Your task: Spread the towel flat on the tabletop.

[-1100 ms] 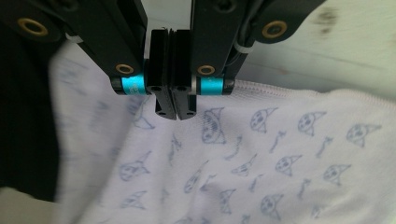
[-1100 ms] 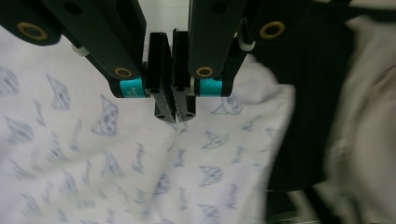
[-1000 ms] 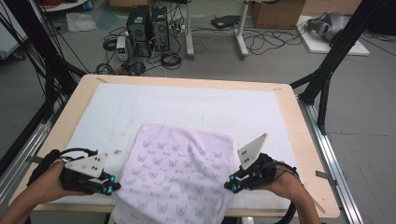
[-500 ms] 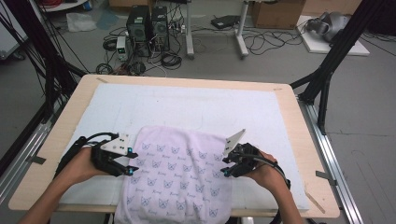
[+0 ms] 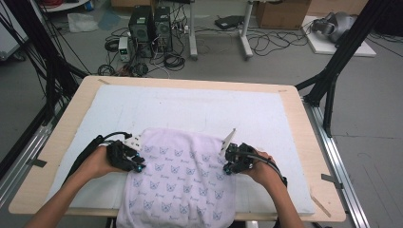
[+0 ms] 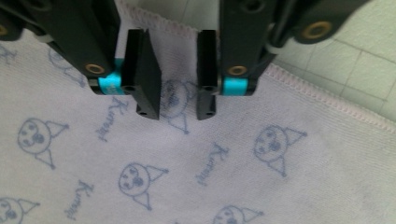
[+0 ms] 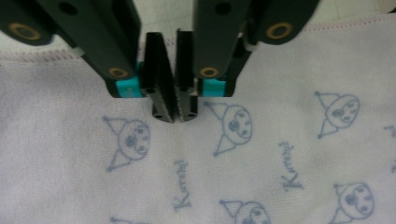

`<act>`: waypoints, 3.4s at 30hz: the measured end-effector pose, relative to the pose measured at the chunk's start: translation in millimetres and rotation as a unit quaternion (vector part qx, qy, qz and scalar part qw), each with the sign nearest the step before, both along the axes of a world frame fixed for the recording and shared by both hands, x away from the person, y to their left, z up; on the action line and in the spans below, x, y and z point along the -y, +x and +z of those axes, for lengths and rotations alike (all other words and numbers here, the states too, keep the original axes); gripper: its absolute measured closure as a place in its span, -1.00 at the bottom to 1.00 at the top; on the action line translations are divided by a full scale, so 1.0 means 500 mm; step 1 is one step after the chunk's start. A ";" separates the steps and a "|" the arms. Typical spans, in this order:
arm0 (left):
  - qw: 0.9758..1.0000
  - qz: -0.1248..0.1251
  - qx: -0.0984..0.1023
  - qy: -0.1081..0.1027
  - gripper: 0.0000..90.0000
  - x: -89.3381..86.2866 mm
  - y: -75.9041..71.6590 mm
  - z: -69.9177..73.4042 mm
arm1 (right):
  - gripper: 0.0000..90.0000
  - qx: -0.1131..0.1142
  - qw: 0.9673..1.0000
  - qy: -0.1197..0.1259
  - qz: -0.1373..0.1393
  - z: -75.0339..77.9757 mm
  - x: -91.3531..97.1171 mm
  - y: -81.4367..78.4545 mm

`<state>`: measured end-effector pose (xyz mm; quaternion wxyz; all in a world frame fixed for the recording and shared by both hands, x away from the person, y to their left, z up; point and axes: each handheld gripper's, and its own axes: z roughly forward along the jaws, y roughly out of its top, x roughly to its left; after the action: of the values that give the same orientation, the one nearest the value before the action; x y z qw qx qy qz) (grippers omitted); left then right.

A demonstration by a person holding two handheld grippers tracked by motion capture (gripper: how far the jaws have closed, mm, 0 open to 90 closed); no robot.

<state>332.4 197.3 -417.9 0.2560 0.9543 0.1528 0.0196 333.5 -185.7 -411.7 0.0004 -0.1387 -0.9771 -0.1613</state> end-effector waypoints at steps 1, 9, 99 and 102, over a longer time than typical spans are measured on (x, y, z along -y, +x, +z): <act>1.000 -0.001 0.008 0.002 0.92 0.002 -0.002 -0.001 | 0.95 -0.004 1.000 -0.001 -0.003 0.000 0.000 0.001; 1.000 0.010 0.024 -0.017 0.95 -0.009 -0.012 0.026 | 0.97 0.015 0.999 0.035 -0.029 0.026 0.019 -0.006; 0.991 -0.002 0.128 -0.048 0.10 0.009 0.090 0.117 | 0.23 0.121 0.985 0.123 -0.028 0.123 0.046 0.095; 0.989 -0.036 0.141 -0.037 0.02 0.026 0.048 0.117 | 0.18 0.085 0.988 0.123 0.028 0.117 0.037 0.065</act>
<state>356.5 184.4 -359.6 0.3102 0.9370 0.0812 0.1388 366.1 -204.4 -353.4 -0.0613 -0.0959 -0.9499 -0.2910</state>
